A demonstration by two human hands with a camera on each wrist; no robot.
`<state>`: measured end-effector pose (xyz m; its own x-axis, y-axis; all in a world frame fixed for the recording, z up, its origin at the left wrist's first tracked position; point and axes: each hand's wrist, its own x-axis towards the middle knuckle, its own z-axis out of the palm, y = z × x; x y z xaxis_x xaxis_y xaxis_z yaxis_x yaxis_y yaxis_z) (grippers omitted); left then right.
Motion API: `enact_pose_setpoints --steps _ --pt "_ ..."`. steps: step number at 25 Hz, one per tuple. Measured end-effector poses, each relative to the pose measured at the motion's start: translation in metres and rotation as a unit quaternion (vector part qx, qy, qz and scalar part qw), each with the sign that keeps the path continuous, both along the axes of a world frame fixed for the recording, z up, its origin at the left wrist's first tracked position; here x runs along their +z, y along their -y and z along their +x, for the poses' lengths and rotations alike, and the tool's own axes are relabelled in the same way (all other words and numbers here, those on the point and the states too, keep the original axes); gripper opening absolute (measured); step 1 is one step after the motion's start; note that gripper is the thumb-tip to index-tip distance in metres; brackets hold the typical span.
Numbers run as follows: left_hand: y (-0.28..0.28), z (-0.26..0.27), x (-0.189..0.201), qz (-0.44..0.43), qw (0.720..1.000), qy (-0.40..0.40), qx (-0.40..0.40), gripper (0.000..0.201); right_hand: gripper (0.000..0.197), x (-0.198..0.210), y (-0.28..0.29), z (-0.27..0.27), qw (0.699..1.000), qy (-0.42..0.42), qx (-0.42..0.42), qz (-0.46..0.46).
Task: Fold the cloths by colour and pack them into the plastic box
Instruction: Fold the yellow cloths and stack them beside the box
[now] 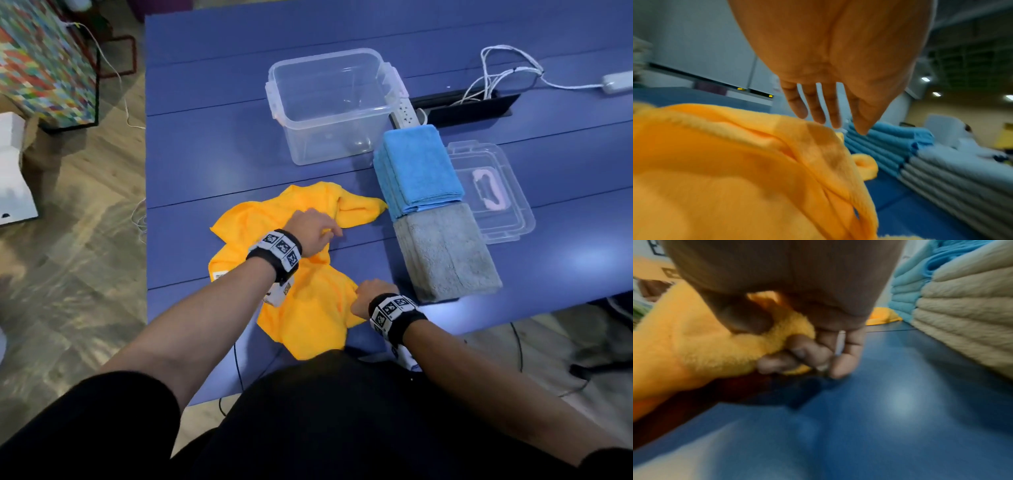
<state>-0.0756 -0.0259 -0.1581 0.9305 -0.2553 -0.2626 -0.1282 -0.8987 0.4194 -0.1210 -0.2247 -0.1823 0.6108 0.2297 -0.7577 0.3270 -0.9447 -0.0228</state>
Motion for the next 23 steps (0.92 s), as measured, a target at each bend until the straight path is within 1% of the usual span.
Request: enact_pose_setpoints --steps 1,2,3,5,7,10,11,13,14,15,16,17,18,19,20,21,22,23 --pt "0.008 0.003 -0.01 0.053 0.997 -0.052 -0.031 0.03 0.019 0.001 0.006 0.002 0.999 0.008 -0.024 -0.033" --pt "0.008 0.002 -0.023 0.104 0.989 -0.092 -0.041 0.036 0.023 0.0 0.009 0.004 0.998 0.006 -0.045 -0.048" --pt "0.004 0.001 -0.034 0.141 0.983 -0.115 -0.033 0.04 0.024 0.0 0.012 0.007 0.997 0.003 -0.061 -0.053" --pt "-0.016 -0.003 -0.051 0.159 0.979 -0.129 0.022 0.044 0.02 0.001 0.015 0.008 0.995 -0.008 -0.091 -0.05" --pt "-0.041 -0.003 -0.055 0.149 0.978 -0.128 0.074 0.048 0.02 0.0 0.017 0.011 0.991 -0.019 -0.128 -0.035" --pt "-0.08 -0.005 -0.053 0.155 0.975 -0.11 0.119 0.05 0.034 -0.006 0.012 0.023 0.979 -0.044 -0.195 0.04" --pt "-0.091 -0.007 -0.052 0.159 0.972 -0.115 0.132 0.05 0.044 -0.009 0.011 0.028 0.977 -0.05 -0.2 0.056" --pt "-0.107 -0.011 -0.047 0.176 0.964 -0.119 0.161 0.05 0.075 -0.011 0.009 0.031 0.978 -0.033 -0.196 0.062" --pt "-0.111 -0.014 -0.043 0.187 0.962 -0.096 0.175 0.05 0.081 -0.011 0.009 0.032 0.976 -0.012 -0.205 0.072" --pt "-0.11 -0.018 -0.04 0.187 0.964 -0.05 0.184 0.05 0.079 -0.01 0.009 0.031 0.969 0.013 -0.225 0.096" --pt "-0.106 -0.023 -0.037 0.166 0.969 0.002 0.184 0.052 0.073 -0.011 0.007 0.032 0.962 0.043 -0.237 0.126" --pt "-0.098 -0.029 -0.036 0.136 0.977 0.031 0.159 0.056 0.065 -0.009 0.007 0.034 0.955 0.067 -0.241 0.158" --pt "-0.087 -0.037 -0.035 0.121 0.985 0.018 0.123 0.062 0.061 -0.008 0.006 0.036 0.953 0.085 -0.224 0.184" --pt "-0.077 -0.046 -0.038 0.127 0.987 -0.022 0.095 0.064 0.064 -0.006 0.004 0.04 0.954 0.096 -0.199 0.205" --pt "-0.07 -0.055 -0.041 0.137 0.984 -0.057 0.093 0.057 0.067 -0.003 0.001 0.043 0.949 0.102 -0.181 0.236" --pt "-0.069 -0.062 -0.045 0.137 0.982 -0.061 0.117 0.043 0.067 0.002 -0.004 0.046 0.939 0.109 -0.176 0.274" --pt "-0.07 -0.067 -0.045 0.11 0.981 -0.038 0.155 0.028 0.062 0.006 -0.008 0.049 0.92 0.126 -0.19 0.319" --pt "-0.072 -0.071 -0.042 0.059 0.978 -0.002 0.199 0.018 0.053 0.013 -0.011 0.053 0.891 0.152 -0.23 0.361"
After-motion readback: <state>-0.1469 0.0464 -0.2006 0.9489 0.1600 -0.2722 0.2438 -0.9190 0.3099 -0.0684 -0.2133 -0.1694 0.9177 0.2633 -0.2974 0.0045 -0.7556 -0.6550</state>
